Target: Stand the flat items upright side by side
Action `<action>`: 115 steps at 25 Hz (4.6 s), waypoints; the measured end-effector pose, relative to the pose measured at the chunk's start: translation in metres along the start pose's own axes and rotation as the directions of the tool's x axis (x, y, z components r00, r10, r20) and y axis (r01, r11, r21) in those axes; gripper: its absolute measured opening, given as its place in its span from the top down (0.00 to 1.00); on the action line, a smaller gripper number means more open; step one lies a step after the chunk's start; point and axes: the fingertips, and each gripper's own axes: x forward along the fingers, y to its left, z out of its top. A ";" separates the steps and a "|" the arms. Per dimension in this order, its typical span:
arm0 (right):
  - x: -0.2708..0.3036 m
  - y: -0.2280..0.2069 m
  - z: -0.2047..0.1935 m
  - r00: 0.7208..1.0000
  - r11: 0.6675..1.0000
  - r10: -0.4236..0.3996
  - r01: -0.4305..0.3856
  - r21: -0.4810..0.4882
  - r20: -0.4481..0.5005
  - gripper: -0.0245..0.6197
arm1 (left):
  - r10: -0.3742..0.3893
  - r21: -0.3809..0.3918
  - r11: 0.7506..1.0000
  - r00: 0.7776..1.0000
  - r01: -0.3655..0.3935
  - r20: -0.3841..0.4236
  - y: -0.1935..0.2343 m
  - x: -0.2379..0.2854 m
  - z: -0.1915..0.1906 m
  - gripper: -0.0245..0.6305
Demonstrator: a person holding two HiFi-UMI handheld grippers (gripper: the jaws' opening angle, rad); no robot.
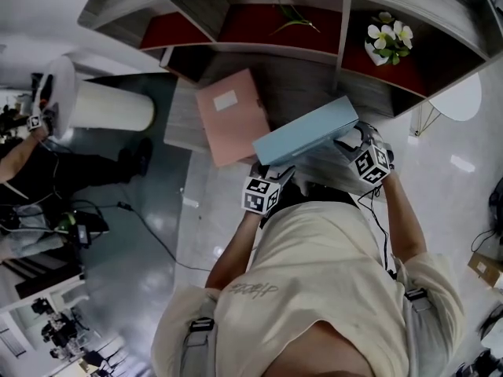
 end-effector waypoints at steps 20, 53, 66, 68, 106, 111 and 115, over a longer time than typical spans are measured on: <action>-0.025 -0.005 -0.001 0.981 0.964 -0.195 0.195 0.180 -0.020 0.48 | -0.273 0.344 0.925 0.911 0.161 0.308 -0.014 -0.034 0.100 0.30; -0.095 0.040 -0.007 0.943 0.816 -0.326 0.315 0.485 -0.066 0.49 | 0.197 0.084 0.961 0.868 -0.262 0.455 0.023 -0.037 0.114 0.47; -0.096 -0.009 -0.038 0.956 0.836 -0.291 0.265 0.481 -0.020 0.49 | 0.244 0.060 0.951 0.856 -0.303 0.456 0.011 0.013 0.152 0.47; -0.093 -0.012 -0.042 0.960 0.833 -0.281 0.255 0.492 -0.022 0.49 | 0.247 0.066 0.949 0.856 -0.309 0.454 0.007 0.021 0.158 0.47; -0.051 -0.024 -0.050 0.971 0.801 -0.238 0.201 0.564 -0.008 0.49 | 0.127 0.051 0.986 0.914 -0.158 0.385 -0.020 0.072 0.201 0.39; -0.034 -0.004 -0.037 0.972 0.810 -0.229 0.224 0.542 -0.058 0.49 | -0.009 0.090 0.996 0.920 -0.028 0.391 -0.010 0.049 0.187 0.38; -0.021 0.016 -0.016 0.960 0.768 -0.259 0.268 0.582 -0.101 0.49 | -0.139 0.120 0.988 0.911 0.100 0.387 0.003 0.025 0.181 0.38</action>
